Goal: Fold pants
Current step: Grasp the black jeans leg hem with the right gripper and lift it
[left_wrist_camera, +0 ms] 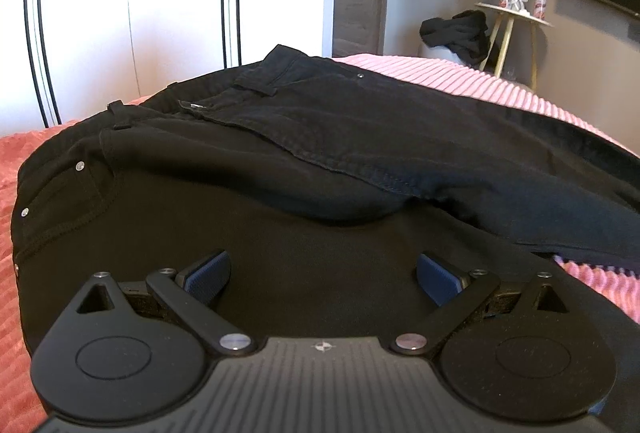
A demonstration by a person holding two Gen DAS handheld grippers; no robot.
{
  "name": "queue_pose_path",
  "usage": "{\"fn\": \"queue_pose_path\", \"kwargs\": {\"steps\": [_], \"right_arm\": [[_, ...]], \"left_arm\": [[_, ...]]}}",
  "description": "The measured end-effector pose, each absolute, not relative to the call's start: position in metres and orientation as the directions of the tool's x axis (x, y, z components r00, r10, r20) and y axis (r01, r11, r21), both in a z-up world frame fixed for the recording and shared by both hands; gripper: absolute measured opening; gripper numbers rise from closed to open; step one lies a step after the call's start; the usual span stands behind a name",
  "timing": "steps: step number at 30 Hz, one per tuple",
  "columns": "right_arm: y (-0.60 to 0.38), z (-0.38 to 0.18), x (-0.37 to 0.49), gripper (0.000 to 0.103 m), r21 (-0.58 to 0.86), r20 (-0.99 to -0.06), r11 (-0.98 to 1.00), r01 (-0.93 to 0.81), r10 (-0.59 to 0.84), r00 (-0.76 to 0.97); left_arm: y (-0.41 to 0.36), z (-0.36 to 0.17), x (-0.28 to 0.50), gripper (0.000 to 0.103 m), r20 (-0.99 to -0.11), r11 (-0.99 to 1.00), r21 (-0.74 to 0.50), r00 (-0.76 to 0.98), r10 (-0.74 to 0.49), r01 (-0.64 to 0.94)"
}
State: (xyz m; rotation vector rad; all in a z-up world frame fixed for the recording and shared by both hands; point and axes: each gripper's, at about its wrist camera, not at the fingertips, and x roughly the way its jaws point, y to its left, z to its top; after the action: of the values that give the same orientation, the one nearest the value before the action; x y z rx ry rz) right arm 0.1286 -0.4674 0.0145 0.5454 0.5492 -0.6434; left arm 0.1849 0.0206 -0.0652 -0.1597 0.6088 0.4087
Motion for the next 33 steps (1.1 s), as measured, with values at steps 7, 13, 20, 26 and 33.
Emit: {"fn": "queue_pose_path", "kwargs": {"steps": [7, 13, 20, 26, 33], "right_arm": [[-0.472, -0.001, 0.098, 0.043, 0.529, -0.610, 0.611, 0.589, -0.208, 0.764], [-0.479, 0.045, 0.175, 0.064, 0.549, -0.527, 0.630, 0.549, -0.249, 0.813], [-0.501, 0.049, 0.294, 0.072, 0.427, -0.653, 0.589, 0.686, -0.324, 0.685], [-0.495, 0.016, 0.388, 0.068, 0.212, -0.763, 0.608, 0.765, -0.386, 0.519], [-0.513, -0.017, 0.407, 0.025, 0.122, -0.800, 0.519, 0.846, -0.453, 0.394]], "left_arm": [[0.012, -0.061, 0.174, 0.099, -0.594, 0.929, -0.019, 0.752, 0.286, -0.369], [0.011, -0.063, 0.176, 0.099, -0.591, 0.930, -0.025, 0.755, 0.282, -0.367], [0.004, -0.067, 0.173, 0.099, -0.579, 0.928, 0.009, 0.755, 0.308, -0.372], [0.003, -0.070, 0.172, 0.099, -0.573, 0.927, 0.006, 0.758, 0.311, -0.376], [0.003, -0.073, 0.175, 0.099, -0.561, 0.919, 0.009, 0.759, 0.330, -0.394]]}}
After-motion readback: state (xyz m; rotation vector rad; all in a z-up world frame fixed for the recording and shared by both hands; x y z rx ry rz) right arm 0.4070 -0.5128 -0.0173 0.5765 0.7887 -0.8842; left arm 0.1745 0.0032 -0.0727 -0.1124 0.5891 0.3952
